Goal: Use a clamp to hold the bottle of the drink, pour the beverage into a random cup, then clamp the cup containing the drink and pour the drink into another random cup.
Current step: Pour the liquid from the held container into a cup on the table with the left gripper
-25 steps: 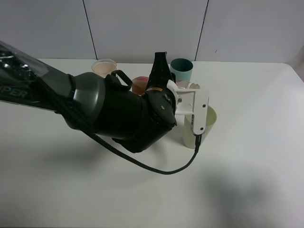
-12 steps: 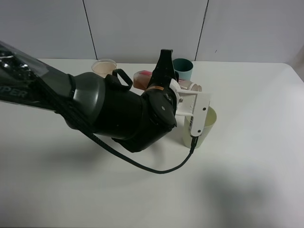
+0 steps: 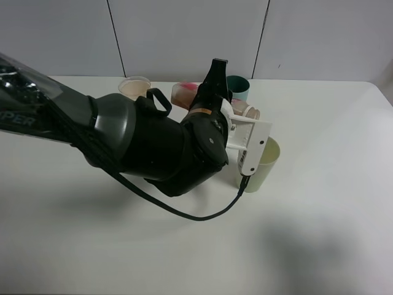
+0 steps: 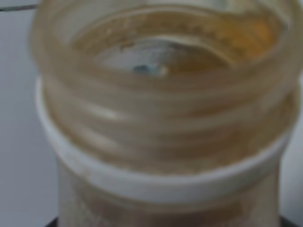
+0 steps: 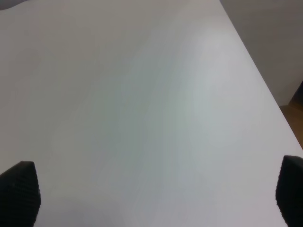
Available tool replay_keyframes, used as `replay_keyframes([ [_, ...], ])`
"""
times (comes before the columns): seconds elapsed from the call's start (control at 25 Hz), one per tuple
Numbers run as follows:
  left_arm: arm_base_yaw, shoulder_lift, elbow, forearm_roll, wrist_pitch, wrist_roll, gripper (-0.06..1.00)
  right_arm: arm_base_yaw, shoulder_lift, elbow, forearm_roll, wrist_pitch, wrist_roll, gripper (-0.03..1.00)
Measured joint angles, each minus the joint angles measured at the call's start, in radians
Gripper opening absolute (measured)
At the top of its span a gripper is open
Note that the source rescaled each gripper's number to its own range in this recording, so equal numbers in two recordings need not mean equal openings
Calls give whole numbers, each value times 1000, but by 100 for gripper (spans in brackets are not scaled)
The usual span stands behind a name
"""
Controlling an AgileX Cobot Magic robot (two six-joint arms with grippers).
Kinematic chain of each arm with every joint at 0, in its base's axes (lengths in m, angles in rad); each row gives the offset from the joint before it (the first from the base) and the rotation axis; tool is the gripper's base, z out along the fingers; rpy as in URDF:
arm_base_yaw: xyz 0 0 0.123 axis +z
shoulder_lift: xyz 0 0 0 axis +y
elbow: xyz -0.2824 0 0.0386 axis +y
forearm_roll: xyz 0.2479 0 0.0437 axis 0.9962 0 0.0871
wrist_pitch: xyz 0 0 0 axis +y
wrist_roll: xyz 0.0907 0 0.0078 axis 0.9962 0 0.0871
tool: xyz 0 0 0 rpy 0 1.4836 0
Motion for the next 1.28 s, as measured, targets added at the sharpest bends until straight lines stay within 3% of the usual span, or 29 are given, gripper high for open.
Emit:
replay_keyframes([
  [1.28,0,0,0,50,-16,96,1,0,0,0,0,0,1,100],
])
